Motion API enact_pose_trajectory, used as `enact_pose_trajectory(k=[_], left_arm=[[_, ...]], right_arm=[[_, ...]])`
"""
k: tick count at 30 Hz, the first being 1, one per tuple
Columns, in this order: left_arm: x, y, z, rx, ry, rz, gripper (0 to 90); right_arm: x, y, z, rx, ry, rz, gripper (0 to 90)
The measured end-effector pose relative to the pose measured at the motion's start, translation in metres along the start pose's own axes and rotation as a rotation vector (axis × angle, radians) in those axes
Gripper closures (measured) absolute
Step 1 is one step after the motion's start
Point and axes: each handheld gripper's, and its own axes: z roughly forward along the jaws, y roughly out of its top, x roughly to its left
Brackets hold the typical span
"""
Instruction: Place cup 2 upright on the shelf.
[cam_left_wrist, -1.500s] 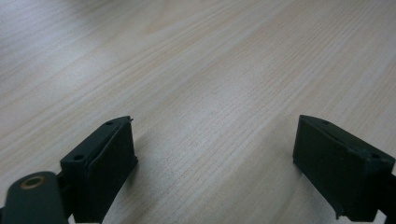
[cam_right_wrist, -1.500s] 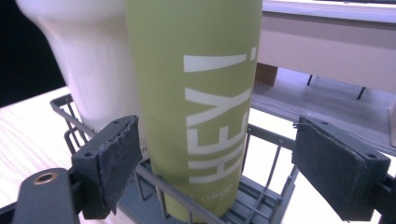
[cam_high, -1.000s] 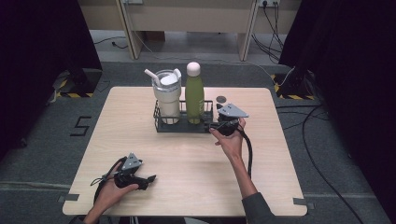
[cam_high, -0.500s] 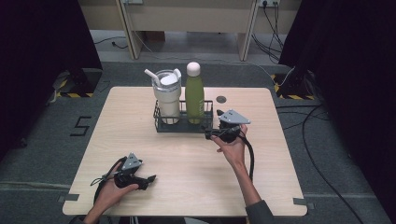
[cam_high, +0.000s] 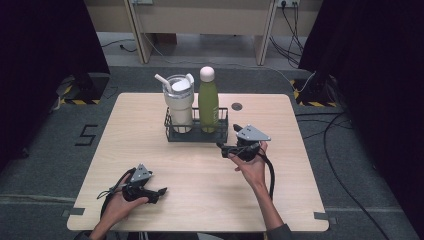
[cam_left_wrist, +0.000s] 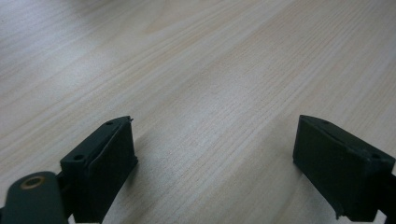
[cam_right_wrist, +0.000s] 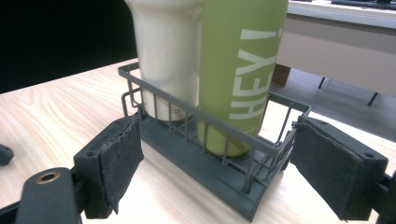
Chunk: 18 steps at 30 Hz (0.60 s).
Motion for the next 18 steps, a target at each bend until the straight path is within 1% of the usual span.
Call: enact_pose_trajectory(k=[4,11,12,18], left_arm=[[0.000,0.000,0.000,0.000,0.000,0.000,11.9],[0.000,0.000,0.000,0.000,0.000,0.000,11.9],[0.000,0.000,0.000,0.000,0.000,0.000,11.9],[0.000,0.000,0.000,0.000,0.000,0.000,11.9]], right_arm=[[0.003,-0.004,-0.004,-0.005,0.007,0.003,16.6],[0.008,-0.017,-0.010,-0.015,0.017,0.028,16.8],[0.008,-0.020,-0.012,-0.004,0.018,0.029,16.8],[0.009,-0.027,-0.018,0.010,0.011,0.025,16.8]])
